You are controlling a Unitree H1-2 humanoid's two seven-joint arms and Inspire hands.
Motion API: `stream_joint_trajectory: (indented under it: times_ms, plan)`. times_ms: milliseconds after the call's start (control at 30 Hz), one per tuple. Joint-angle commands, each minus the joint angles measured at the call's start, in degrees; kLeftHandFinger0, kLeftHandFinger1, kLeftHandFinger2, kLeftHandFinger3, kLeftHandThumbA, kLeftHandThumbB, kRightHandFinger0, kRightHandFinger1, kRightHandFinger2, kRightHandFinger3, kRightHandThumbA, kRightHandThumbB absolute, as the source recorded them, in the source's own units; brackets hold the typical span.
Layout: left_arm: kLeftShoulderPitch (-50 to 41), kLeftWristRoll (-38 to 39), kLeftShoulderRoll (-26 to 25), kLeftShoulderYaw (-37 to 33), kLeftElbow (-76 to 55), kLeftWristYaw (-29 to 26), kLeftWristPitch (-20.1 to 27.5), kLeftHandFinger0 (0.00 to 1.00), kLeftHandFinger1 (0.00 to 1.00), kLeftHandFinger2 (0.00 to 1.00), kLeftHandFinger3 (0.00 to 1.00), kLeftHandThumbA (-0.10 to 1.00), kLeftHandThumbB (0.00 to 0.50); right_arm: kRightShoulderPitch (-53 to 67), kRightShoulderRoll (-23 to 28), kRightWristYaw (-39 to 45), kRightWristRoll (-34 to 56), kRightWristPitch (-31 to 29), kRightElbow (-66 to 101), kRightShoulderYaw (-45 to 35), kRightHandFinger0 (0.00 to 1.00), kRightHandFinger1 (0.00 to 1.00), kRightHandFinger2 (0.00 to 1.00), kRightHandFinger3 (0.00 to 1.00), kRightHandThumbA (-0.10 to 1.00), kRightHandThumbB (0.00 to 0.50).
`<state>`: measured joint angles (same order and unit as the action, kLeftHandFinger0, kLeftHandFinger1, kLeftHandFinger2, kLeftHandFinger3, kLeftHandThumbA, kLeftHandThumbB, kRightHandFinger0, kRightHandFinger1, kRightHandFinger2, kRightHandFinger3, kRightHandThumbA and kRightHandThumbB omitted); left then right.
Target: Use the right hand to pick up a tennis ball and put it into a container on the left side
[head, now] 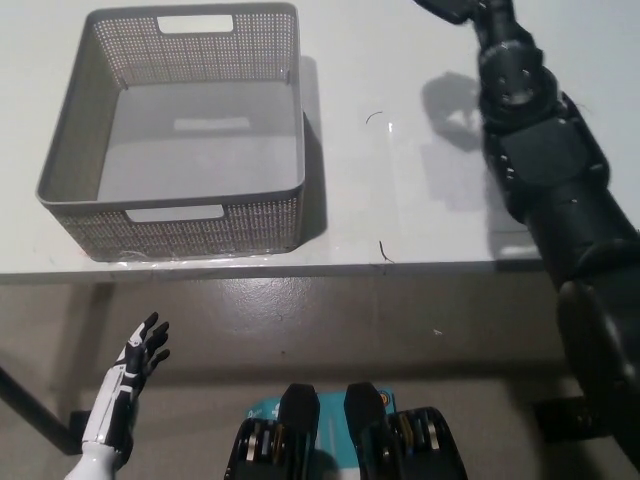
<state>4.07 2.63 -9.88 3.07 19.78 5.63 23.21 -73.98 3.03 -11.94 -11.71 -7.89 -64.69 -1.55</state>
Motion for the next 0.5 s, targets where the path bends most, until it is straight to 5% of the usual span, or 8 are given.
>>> stream_joint_trajectory:
  times_ms: [0, 233, 267, 400, 467]
  plan:
    - [0.9, 0.7, -1.1, 0.5, -0.4, 0.5, 1.8, 1.00, 1.00, 1.00, 1.00, 1.00, 0.172, -6.9, -2.4, -1.2, -0.3, 1.2, 2.9, 1.8, 0.00, 0.36, 0.76, 0.84, -0.10, 0.136]
    - [0.2, 0.2, -1.2, 0.4, -0.6, 0.3, 1.9, 1.00, 1.00, 1.00, 1.00, 1.00, 0.190, -10.7, -7.4, -1.6, -0.3, -2.2, -1.9, 3.7, 0.00, 0.36, 0.72, 0.73, -0.10, 0.158]
    - [-0.1, -0.7, -1.1, 0.3, -0.7, -0.3, 2.0, 1.00, 1.00, 1.00, 1.00, 1.00, 0.237, -11.1, -8.8, -1.7, -0.3, -1.8, -2.1, 4.0, 0.00, 0.35, 0.72, 0.77, -0.10, 0.146]
    - [0.0, -0.6, -1.1, 0.2, -0.6, -0.1, 1.8, 1.00, 1.00, 1.00, 1.00, 1.00, 0.267, -12.0, -11.2, -1.8, -1.0, -1.4, -3.5, 5.8, 0.00, 0.37, 0.76, 0.88, -0.10, 0.140]
    - [-0.1, -0.8, -1.2, 0.1, -0.5, 0.0, 1.8, 1.00, 1.00, 1.00, 1.00, 1.00, 0.276, -12.3, -12.2, -1.6, -1.1, -1.6, -4.8, 6.5, 0.00, 0.39, 0.82, 0.81, -0.10, 0.131]
